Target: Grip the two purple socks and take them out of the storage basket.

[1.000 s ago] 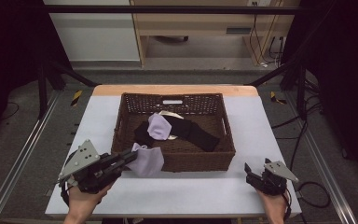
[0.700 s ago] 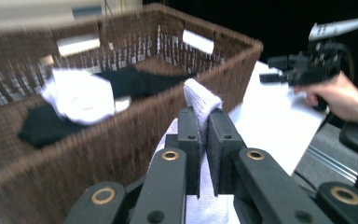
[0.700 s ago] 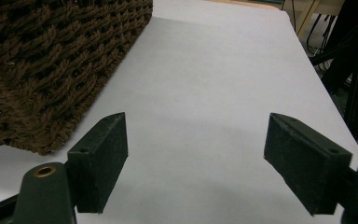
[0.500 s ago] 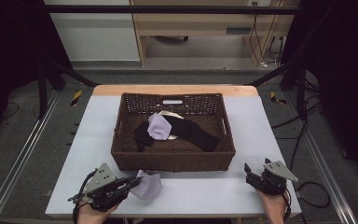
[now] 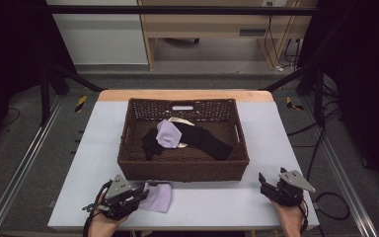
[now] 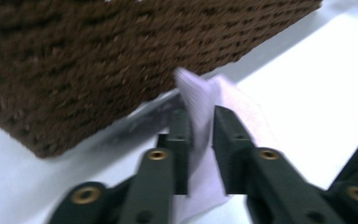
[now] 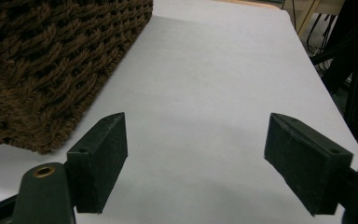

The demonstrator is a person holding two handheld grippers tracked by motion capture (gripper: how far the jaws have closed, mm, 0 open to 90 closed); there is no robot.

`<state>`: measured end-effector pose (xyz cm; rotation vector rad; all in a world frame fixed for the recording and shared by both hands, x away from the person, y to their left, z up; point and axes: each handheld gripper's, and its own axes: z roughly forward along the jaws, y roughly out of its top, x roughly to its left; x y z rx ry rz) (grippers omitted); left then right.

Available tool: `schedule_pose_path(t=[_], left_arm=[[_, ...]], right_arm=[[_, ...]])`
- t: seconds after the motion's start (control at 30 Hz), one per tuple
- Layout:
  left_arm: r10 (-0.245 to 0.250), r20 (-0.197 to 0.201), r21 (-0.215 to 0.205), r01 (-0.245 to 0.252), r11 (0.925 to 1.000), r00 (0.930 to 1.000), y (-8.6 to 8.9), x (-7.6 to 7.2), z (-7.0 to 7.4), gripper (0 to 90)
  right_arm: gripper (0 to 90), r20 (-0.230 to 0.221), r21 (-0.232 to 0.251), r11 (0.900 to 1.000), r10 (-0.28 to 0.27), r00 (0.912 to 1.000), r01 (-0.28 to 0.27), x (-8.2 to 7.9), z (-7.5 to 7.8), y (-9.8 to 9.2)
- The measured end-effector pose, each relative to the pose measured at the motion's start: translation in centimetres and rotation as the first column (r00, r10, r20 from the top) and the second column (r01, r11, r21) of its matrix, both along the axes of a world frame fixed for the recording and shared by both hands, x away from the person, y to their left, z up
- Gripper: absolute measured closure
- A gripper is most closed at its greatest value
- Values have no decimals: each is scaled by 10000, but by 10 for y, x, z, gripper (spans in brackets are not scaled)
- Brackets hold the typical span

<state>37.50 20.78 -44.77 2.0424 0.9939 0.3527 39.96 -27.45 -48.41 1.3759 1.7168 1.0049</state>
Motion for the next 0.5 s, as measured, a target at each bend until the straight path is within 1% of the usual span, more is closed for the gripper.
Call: schedule_pose_path(t=[0.07, 0.13, 0.17, 0.2, 0.23, 0.27, 0.3, 0.33, 0.37, 0.4, 0.43, 0.47, 0.5], left_arm=[[263, 132, 43, -264, 9996, 9996, 0, -1, 2, 631], [304, 212, 24, -304, 9995, 9993, 0, -2, 4, 610], [441, 458, -1, -441, 9990, 9980, 2, -3, 9, 592], [441, 458, -1, -441, 9990, 9980, 2, -3, 9, 587], [447, 581, -33, -446, 9990, 9973, 2, -4, 13, 587], [515, 765, -103, -509, 9987, 9957, 4, -5, 20, 564], [538, 856, -208, -522, 9984, 9949, 5, -6, 24, 559], [538, 856, -208, -522, 9984, 9949, 5, -6, 24, 561], [563, 923, -297, -538, 9981, 9941, 6, -6, 28, 561], [578, 1052, -323, -547, 9980, 9928, 7, -6, 33, 561], [626, 1276, -426, -576, 9974, 9899, 8, -5, 43, 560], [626, 1276, -426, -576, 9974, 9899, 8, -5, 43, 554], [731, 1497, -566, -653, 9963, 9860, 9, -3, 52, 548]], right_arm=[[213, -28, 21, 10000, 1, 10000, -1, 0, 0, 0], [213, -31, 23, 10000, 1, 10000, -1, 0, 0, 0], [213, -32, 16, 10000, 4, 10000, -4, 0, 0, 0], [213, -32, 16, 10000, 4, 10000, -4, 0, 0, 0], [213, -38, 25, 10000, 2, 10000, -1, 0, 0, 0], [213, -42, 24, 10000, 0, 10000, 0, 0, 0, 0], [213, -32, 13, 10000, -8, 10000, 8, 0, 0, 0], [213, -32, 13, 10000, -8, 10000, 8, 0, 0, 0], [213, -35, 12, 10000, -11, 10000, 11, 0, 0, 0], [212, -62, 11, 10000, -17, 10000, 17, 1, 0, 0], [212, -59, 20, 10000, -28, 10000, 28, 1, 0, 0], [212, -59, 20, 10000, -28, 10000, 28, 1, 0, 0], [212, -63, -25, 10000, -7, 10000, 7, 1, 0, 0]])
